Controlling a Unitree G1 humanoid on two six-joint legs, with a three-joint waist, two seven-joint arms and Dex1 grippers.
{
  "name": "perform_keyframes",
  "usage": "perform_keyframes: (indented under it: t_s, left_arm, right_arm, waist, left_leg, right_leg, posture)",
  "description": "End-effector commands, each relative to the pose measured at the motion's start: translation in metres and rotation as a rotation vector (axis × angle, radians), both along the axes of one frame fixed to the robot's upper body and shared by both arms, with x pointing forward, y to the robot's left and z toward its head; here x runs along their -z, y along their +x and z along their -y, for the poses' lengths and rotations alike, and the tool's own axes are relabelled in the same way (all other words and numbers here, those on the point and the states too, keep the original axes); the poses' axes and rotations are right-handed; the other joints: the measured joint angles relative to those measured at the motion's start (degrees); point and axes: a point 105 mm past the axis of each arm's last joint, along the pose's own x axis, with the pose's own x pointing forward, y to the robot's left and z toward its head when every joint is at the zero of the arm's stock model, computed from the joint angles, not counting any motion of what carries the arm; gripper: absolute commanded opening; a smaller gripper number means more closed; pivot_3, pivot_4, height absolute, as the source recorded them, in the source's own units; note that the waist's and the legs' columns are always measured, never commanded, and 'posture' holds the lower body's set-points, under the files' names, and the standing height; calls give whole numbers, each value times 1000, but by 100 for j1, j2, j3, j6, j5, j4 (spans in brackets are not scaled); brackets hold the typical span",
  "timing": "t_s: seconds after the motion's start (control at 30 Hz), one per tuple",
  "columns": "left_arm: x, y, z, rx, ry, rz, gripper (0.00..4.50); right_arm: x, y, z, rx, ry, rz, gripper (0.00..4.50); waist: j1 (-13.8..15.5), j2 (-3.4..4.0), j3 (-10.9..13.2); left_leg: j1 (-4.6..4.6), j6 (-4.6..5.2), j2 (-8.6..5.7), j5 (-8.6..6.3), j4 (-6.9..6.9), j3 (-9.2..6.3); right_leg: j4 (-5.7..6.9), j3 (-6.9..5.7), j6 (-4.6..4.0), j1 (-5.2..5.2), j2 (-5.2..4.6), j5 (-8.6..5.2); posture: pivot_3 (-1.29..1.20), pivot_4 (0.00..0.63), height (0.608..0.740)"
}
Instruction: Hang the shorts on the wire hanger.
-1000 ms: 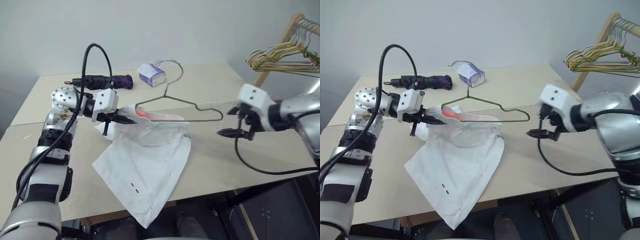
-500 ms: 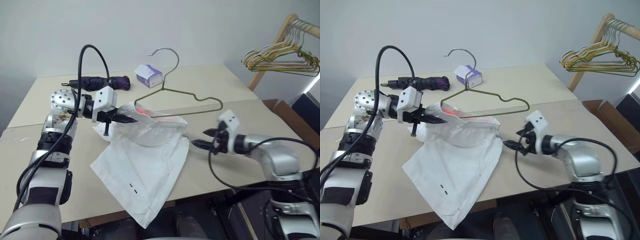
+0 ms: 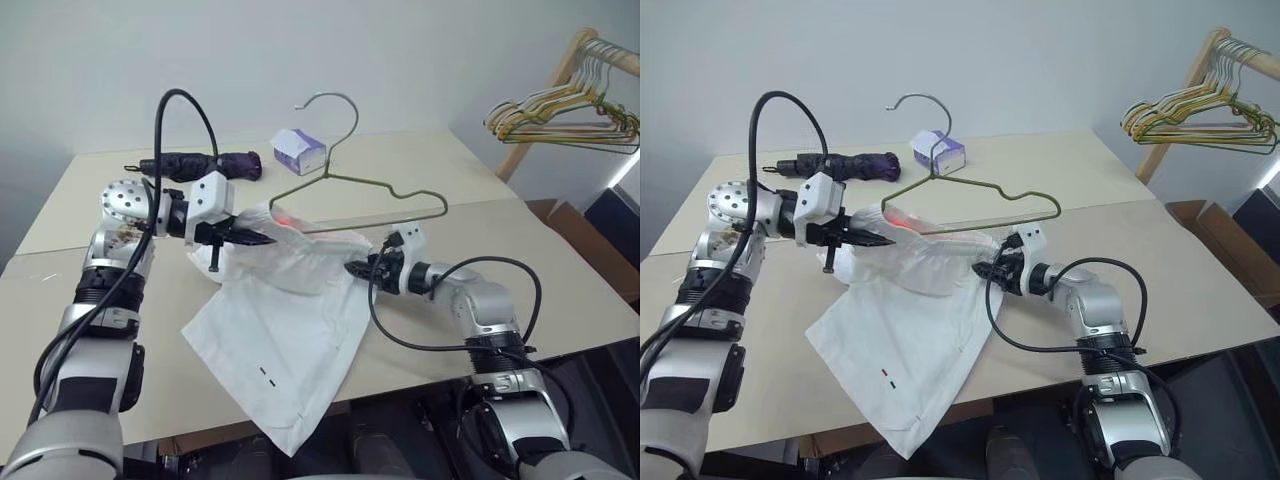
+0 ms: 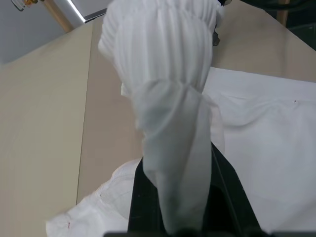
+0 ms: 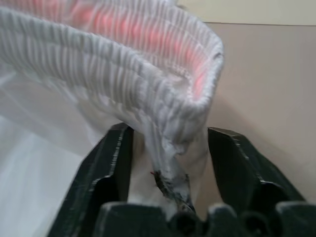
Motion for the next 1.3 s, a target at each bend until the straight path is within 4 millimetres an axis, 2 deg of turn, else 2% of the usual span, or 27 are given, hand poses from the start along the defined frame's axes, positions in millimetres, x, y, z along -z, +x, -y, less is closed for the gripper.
perform_keyframes:
  t_s: [0.03, 0.17, 0.5, 0.63, 0.9, 1.07, 1.3]
  left_arm:
    - [-13, 1, -4, -18, -22, 48, 0]
    - [-8, 2, -8, -38, -11, 36, 0]
    - [11, 6, -35, -143, 60, 21, 0]
    - [22, 4, -48, -156, 132, 19, 0]
    - [31, 2, -61, -174, 201, 43, 0]
    - [28, 4, -63, -192, 156, 65, 0]
    - [20, 1, -56, -163, 83, 81, 0]
  right_arm:
    - [-28, 1, 1, 3, 93, 89, 1446]
    - [-32, -4, 4, 11, 113, 104, 45]
    - [-34, -17, 33, 87, 76, 134, 45]
    - [-35, -18, 47, 134, 81, 129, 45]
    - [-38, -18, 63, 169, 71, 127, 45]
    - [-37, -18, 67, 173, 52, 109, 45]
    - [-28, -20, 62, 143, 38, 80, 45]
  waist:
    - [-7, 0, 0]
    - [-17, 0, 0]
    - [-40, 0, -1]
    - [-42, 0, -1]
    - [-29, 0, -1]
    - [-29, 0, -1]
    - [-28, 0, -1]
  left_leg:
    - [-1, 0, 0, 0, 0, -2]
    - [-2, 0, 0, 0, 0, -9]
    - [-1, 0, 0, 0, 0, -12]
    - [0, 0, 0, 0, 0, -11]
    - [-1, 0, 0, 0, 0, -10]
    - [-1, 0, 0, 0, 0, -9]
    - [-2, 0, 1, 0, 0, -9]
  right_leg:
    - [0, -1, 0, 0, 0, 0]
    - [-1, -5, 0, 1, 0, 0]
    - [-1, -9, -1, 2, -1, 0]
    - [-1, -11, -1, 3, -1, 1]
    - [-2, -12, -1, 4, -2, 1]
    - [-3, -12, -1, 5, -2, 1]
    - [-3, -12, -1, 4, -2, 1]
  posture:
    - [-63, 0, 740]
    - [-66, 0, 740]
    - [-71, 0, 740]
    - [-71, 0, 740]
    - [-70, 3, 740]
    - [-73, 11, 740]
    - [-64, 16, 740]
